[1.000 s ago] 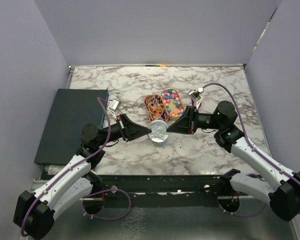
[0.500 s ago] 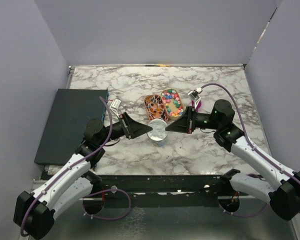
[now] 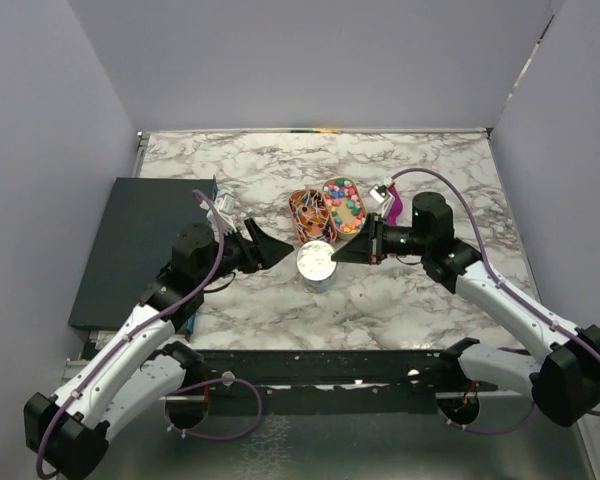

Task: Pack the candies
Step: Pick up the bottle lid at the center of the board, then close the bottle lid on the packing bottle.

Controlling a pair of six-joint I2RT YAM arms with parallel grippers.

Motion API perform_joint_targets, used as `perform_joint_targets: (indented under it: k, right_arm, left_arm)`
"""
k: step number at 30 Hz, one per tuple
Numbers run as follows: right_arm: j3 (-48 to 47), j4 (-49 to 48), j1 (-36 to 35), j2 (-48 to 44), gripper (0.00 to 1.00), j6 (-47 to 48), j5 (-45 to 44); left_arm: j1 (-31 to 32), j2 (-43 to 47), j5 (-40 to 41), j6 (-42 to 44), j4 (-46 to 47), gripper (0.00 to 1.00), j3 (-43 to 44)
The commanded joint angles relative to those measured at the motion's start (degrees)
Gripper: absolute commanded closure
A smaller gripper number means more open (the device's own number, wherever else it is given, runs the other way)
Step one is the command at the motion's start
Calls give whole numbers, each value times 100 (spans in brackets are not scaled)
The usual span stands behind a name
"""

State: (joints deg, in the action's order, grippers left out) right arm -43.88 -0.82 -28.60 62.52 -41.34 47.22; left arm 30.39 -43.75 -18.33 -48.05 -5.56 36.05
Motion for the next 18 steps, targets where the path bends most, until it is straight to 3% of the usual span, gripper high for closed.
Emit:
perform_joint_targets:
  k: [1,18]
  right_arm:
    - [67,254,56,363,99,85,-175]
    - [50,-626,61,2012,99,-284,-647]
  left_arm:
    - [-7,-160,458,499,-667,28,217]
    - [-7,-169,566,622,-831,25,76]
